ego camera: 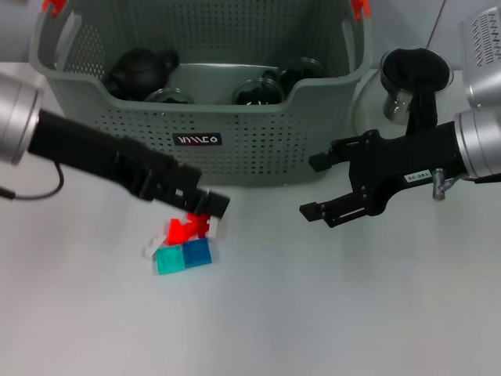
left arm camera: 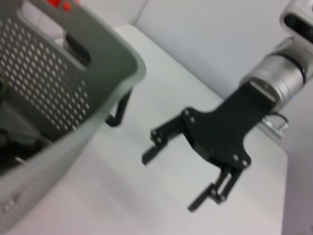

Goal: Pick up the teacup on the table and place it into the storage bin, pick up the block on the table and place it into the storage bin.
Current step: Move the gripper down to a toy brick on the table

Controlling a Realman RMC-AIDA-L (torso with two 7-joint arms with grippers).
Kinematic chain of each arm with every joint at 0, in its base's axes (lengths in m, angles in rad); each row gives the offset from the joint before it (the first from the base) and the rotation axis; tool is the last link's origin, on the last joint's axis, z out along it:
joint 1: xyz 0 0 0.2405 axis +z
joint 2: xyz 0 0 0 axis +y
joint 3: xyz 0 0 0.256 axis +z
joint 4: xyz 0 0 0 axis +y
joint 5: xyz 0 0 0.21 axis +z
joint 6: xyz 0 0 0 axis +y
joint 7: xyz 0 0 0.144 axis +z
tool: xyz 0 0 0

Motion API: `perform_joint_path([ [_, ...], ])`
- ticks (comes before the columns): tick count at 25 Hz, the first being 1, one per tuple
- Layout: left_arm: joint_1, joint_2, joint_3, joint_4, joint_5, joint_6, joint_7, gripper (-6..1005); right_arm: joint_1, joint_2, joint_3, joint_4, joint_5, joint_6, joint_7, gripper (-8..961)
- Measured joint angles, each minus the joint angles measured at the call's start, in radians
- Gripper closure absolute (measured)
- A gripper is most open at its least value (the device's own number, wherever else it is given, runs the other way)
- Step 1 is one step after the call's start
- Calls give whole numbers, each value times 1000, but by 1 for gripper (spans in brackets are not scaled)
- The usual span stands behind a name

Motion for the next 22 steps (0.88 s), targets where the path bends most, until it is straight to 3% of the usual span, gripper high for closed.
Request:
perform_joint_path([
  [12,94,-34,-10,-116,95,-112,289,75,7,5,22,39,3,11,-5,76],
  [22,91,-36,-8,-211,173,-304,335,75,19,9,28,43,4,25,-7,75],
])
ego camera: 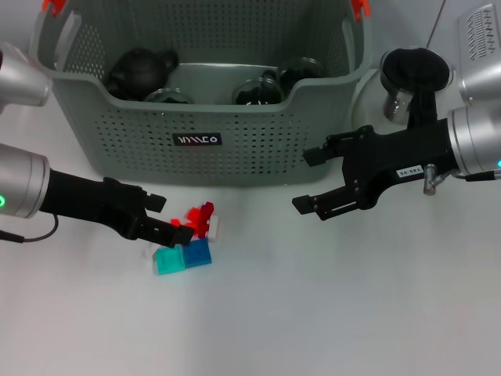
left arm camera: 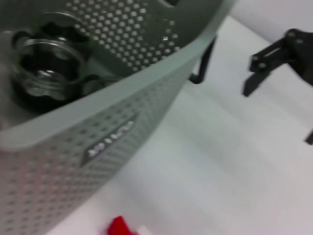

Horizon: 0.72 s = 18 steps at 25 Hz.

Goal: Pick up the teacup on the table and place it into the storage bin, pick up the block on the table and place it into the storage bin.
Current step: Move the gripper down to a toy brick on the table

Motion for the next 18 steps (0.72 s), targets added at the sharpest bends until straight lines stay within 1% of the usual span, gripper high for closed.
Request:
perform_joint_path([
  [3,2,-1,4,-20,3,-49,15,75,0,0,0,0,1,0,2,75],
  [4,3,-1,4,-42,9,-84,27,75,0,0,0,0,1,1,3,76],
  [12,-1,-5,7,-124,26,-182,80,75,0,0,0,3,1,3,7,77],
  [18,-1,-9,19,-166,27,-256,78,75,1,0,0,11,1,4,7,75],
])
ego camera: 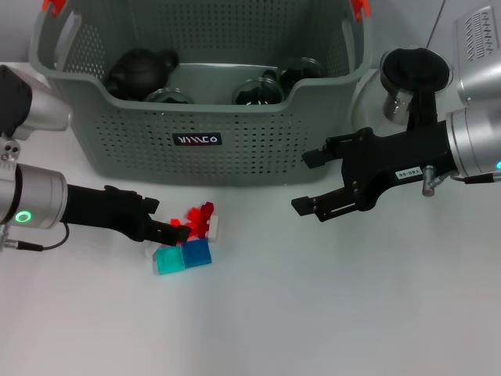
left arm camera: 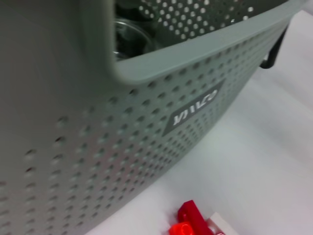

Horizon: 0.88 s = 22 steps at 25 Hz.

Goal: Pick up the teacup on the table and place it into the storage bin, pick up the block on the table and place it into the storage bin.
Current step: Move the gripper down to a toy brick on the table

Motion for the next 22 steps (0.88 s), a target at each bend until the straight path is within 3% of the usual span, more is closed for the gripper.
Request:
perform_joint_path([
  [17,3,-44,4,-19,2,-55,-9,75,-2,0,0,0,0,-8,-6,76],
  [22,8,-47,24,-19,2,-76,-12,75,-6,0,0,0,0,-9,-8,76],
])
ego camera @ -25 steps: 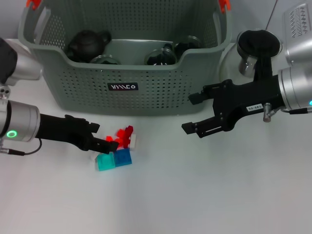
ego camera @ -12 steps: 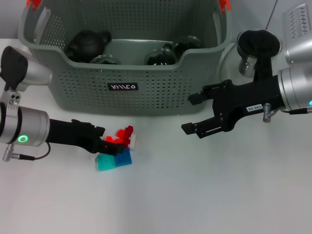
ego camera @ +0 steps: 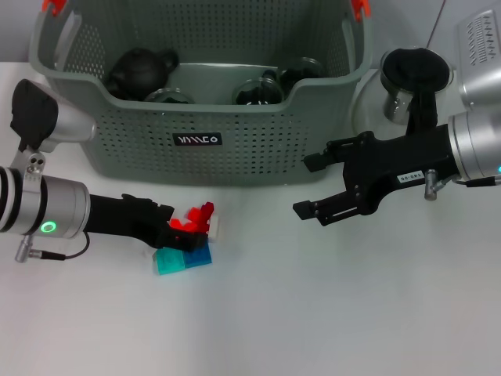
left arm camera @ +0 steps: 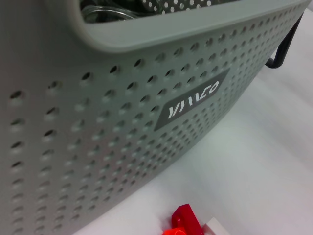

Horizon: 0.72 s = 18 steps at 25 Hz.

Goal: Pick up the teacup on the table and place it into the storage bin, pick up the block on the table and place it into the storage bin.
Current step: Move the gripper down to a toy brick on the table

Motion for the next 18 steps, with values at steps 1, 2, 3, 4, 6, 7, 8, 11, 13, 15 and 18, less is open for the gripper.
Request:
perform_joint_path([
  [1,0,0,1,0,0,-1,0,75,-1,0,0,0,0,0,0,76],
  [2,1,-1,1,0,0,-1,-1,75,-1,0,0,0,0,0,0,76],
  [3,1,-1,1,0,0,-1,-1,75,-2,0,0,0,0,0,0,76],
  [4,1,-1,1,0,0,-1,-1,75,-3,0,0,0,0,0,0,76],
  [6,1,-2,1,0,0,-2,-1,75,-4,0,0,0,0,-1,-1,76],
  [7,1,-2,1,-1,0,-2,-1,75,-4,0,0,0,0,-1,-1,76],
  [8,1,-2,1,-2,0,-3,-1,75,-5,0,0,0,0,-2,-1,76],
  [11,1,-3,1,-5,0,-7,-1,75,-5,0,0,0,0,-3,-1,76],
  [13,2,-2,-2,-5,0,-7,-1,76,-5,0,0,0,0,-4,-2,76],
  [15,3,1,-6,-4,-4,2,-2,76,-4,0,0,0,0,-4,-3,76],
  [18,3,5,-6,-3,-6,14,-8,76,-3,0,0,0,0,-3,-3,75],
])
